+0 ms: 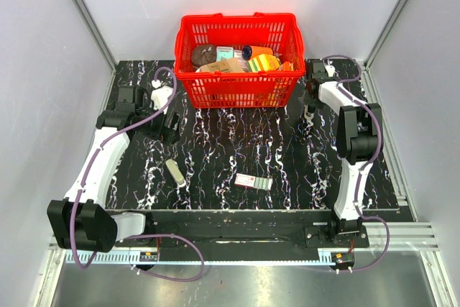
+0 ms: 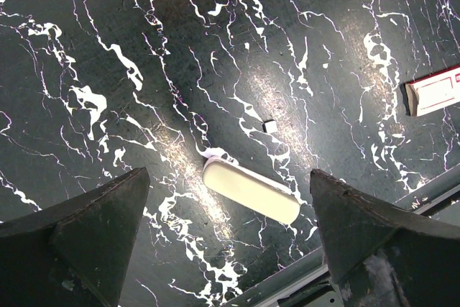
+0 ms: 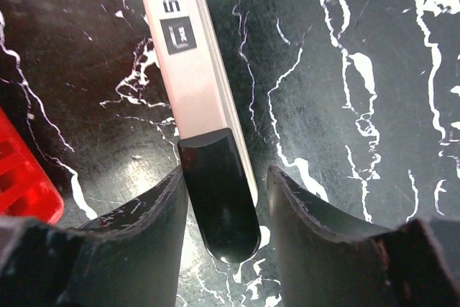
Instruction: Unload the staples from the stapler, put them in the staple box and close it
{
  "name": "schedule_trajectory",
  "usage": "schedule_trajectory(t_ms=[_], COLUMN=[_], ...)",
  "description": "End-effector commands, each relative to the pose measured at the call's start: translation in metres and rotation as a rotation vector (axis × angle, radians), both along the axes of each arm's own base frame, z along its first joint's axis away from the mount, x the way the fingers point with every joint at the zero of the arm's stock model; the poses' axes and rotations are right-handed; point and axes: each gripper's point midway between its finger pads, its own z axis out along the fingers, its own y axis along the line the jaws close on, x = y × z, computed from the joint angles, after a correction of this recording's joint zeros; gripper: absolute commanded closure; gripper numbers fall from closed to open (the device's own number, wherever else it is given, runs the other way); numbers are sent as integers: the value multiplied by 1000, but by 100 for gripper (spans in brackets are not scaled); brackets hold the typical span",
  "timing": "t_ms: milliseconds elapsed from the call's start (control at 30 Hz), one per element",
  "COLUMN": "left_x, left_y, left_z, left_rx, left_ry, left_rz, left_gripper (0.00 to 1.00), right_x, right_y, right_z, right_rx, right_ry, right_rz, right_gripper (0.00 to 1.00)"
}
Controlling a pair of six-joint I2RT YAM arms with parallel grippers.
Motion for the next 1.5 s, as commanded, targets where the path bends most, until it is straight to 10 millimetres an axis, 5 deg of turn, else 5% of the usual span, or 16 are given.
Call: schedule_trajectory(t_ms=[0, 267, 533, 833, 967, 1267, 1467], left_x=[-1, -5, -3, -11, -12, -22, -34], left_y=[1, 1, 1, -39, -68, -120, -138], left_z=[12, 14, 10, 11, 12, 3, -23], left_rx=[2, 4, 35, -32, -61, -181, -246], left_ry=[-48, -58, -54, -80, -193, -118, -37], left_rz=[-1, -6, -13, -157, -264, -415, -458], left_gripper=[1, 1, 1, 1, 1, 1, 1], right_x=[-3, -21, -82, -154, -167, -187, -198], right_y=[7, 13, 38, 143, 189, 270, 301], right_z=[-17, 0, 16, 21, 40, 98, 127], right_rx=[53, 116, 180, 325, 421, 610, 681], right_ry=[16, -14, 1, -54, -144, -364, -495], right_rz=[-8, -26, -20, 143, 195, 294, 299], right_gripper=[50, 74, 85, 91, 96, 99, 100])
